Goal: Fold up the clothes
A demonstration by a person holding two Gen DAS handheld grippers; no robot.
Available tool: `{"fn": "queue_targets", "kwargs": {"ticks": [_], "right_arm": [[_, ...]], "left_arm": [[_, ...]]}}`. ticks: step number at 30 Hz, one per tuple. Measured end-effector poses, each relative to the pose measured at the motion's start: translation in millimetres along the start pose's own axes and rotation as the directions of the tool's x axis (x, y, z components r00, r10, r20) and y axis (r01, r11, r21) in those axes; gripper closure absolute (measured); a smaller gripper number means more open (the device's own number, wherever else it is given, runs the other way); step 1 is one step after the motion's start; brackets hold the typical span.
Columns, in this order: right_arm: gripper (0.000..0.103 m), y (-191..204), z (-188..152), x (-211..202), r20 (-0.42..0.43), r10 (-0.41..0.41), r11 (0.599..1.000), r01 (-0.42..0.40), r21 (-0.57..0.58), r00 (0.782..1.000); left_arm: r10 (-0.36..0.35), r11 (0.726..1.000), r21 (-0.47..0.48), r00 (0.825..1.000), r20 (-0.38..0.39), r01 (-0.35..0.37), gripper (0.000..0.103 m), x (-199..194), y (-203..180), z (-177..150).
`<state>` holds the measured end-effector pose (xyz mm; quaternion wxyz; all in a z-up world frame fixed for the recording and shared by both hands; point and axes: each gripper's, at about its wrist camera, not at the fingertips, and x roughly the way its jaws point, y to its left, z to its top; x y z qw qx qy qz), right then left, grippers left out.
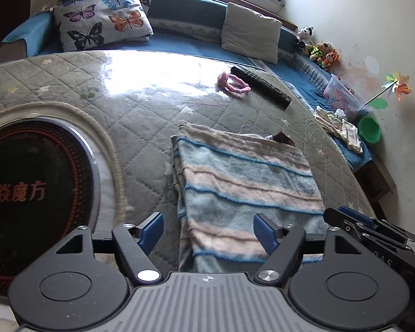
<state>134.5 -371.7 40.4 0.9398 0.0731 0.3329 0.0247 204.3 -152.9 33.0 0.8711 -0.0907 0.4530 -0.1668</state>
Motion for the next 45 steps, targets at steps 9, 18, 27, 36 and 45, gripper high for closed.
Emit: {"fn": "queue_targets", "kwargs": {"ticks": [9, 18, 27, 36, 45], "right_arm": [[0.039, 15, -22, -20, -0.001, 0.015, 0.999, -0.015, -0.037, 1.000], [0.015, 35, -42, -35, 0.001, 0.022, 0.997, -0.022, -0.072, 1.000], [0.000, 55, -65, -57, 0.023, -0.002, 0.990, 0.005, -0.143, 1.000], [0.000, 52, -80, -72, 0.036, -0.035, 0.991, 0.039, -0.132, 0.999], [0.000, 44, -65, -59, 0.051, -0.044, 0.993, 0.050, -0.109, 0.998]], "left_arm": [[0.027, 0.999, 0.040, 0.999, 0.028, -0.028, 0.013, -20, 2, -33], [0.069, 0.989, 0.124, 0.993, 0.092, -0.080, 0.002, -43, 3, -63], [0.060, 0.984, 0.159, 0.985, 0.159, -0.086, 0.000, -63, 3, -86], [0.114, 0.984, 0.118, 0.976, 0.183, -0.137, 0.000, -53, 0, -63], [0.204, 0.968, 0.130, 0.974, 0.096, -0.215, 0.000, -5, 17, -56]]}}
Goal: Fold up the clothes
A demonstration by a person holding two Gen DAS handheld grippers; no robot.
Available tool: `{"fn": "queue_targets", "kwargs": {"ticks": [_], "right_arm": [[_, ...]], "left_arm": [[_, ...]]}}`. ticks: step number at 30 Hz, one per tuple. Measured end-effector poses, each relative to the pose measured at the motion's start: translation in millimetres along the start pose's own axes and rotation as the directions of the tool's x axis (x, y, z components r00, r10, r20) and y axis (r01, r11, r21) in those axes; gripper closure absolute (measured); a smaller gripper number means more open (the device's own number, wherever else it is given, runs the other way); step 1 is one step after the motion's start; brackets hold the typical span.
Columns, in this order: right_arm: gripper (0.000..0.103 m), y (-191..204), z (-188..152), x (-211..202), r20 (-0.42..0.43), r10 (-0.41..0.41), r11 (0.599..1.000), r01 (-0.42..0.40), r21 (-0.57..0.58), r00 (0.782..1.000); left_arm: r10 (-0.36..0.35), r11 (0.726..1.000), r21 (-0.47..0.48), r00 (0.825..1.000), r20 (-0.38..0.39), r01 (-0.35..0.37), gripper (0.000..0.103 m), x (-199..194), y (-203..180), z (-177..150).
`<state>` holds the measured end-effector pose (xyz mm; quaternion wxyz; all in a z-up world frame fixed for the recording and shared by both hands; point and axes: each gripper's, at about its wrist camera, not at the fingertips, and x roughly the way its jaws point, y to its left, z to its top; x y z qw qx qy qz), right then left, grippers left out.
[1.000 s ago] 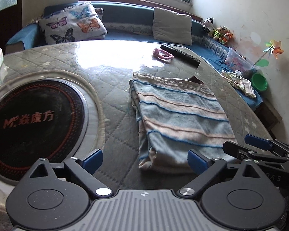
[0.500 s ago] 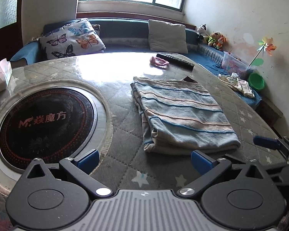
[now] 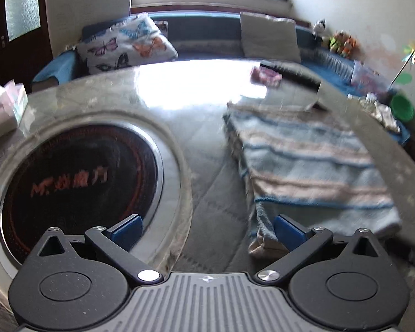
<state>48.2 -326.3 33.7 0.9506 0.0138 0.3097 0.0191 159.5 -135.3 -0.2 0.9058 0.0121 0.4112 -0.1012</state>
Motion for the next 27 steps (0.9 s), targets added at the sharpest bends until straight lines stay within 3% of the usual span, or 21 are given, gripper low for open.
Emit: {"fn": "queue_targets", "kwargs": {"ticks": [10, 15, 22, 27], "right_arm": [[0.000, -19, 12, 31, -0.018, -0.066, 0.997, 0.066, 0.034, 0.998], [0.000, -29, -1, 47, -0.087, -0.139, 0.990, 0.141, 0.020, 0.986], [0.000, -40, -9, 50, -0.075, -0.084, 0.993, 0.090, 0.072, 0.994], [0.000, -41, -11, 49, -0.063, -0.074, 0.993, 0.079, 0.083, 0.995]], "left_arm": [[-0.027, 0.999, -0.026, 0.999, 0.033, 0.028, 0.000, -8, 1, 15], [0.000, 1.000, -0.011, 1.000, -0.016, 0.000, 0.000, 10, -1, 17], [0.000, 0.999, -0.033, 1.000, 0.018, 0.001, 0.000, 15, -1, 43], [0.055, 0.998, 0.012, 0.998, -0.012, -0.054, 0.000, 42, -3, 49]]}}
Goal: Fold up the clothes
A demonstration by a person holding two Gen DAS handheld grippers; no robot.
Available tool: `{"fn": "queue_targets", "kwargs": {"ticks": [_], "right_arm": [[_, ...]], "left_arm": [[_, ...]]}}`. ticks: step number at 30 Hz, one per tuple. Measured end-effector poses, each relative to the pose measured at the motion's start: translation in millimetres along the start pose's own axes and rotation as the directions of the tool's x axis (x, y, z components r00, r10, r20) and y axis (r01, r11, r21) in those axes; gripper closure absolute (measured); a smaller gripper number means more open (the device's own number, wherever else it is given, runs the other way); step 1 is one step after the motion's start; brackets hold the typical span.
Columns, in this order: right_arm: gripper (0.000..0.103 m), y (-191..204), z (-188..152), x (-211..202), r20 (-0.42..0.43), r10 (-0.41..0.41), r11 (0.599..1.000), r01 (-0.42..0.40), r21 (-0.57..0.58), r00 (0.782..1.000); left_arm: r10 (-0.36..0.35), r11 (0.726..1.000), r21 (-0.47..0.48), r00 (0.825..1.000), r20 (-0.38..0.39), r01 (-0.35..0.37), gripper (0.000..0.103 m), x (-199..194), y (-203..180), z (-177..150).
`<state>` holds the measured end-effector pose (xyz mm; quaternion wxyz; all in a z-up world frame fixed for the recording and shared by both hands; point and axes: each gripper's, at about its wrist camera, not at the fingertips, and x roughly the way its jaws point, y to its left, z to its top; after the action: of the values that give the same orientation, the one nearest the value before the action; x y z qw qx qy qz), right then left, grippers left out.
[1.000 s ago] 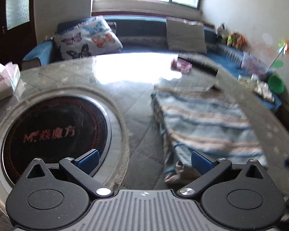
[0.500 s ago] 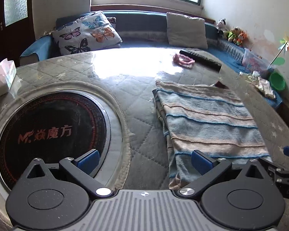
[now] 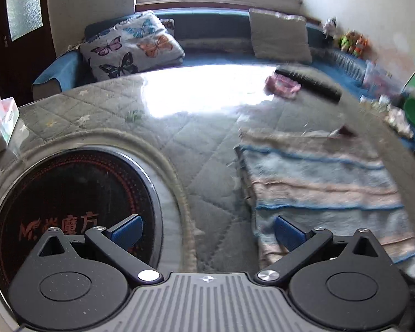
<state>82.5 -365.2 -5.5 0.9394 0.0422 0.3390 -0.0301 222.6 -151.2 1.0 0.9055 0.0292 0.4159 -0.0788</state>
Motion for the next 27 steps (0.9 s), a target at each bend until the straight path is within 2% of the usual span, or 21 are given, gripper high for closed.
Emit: {"fn": "queue_targets", "kwargs": {"ticks": [5, 14, 22, 27], "right_arm": [[0.000, 0, -1, -1, 0.008, 0.004, 1.000, -0.004, 0.004, 1.000], [0.000, -1, -2, -2, 0.014, 0.009, 1.000, -0.009, 0.011, 1.000], [0.000, -1, -2, -3, 0.017, 0.013, 1.000, -0.013, 0.016, 1.000], [0.000, -1, -2, -2, 0.018, 0.015, 1.000, -0.015, 0.020, 1.000]], "left_arm": [[0.013, 1.000, -0.004, 1.000, 0.012, -0.013, 0.000, 3, 3, 9], [0.013, 0.998, 0.055, 1.000, 0.021, -0.014, 0.000, 28, -18, 28], [0.016, 1.000, 0.012, 0.999, 0.037, -0.017, 0.000, 24, -13, 56], [0.092, 0.993, 0.076, 0.996, 0.012, -0.093, 0.000, 53, -20, 69]]}}
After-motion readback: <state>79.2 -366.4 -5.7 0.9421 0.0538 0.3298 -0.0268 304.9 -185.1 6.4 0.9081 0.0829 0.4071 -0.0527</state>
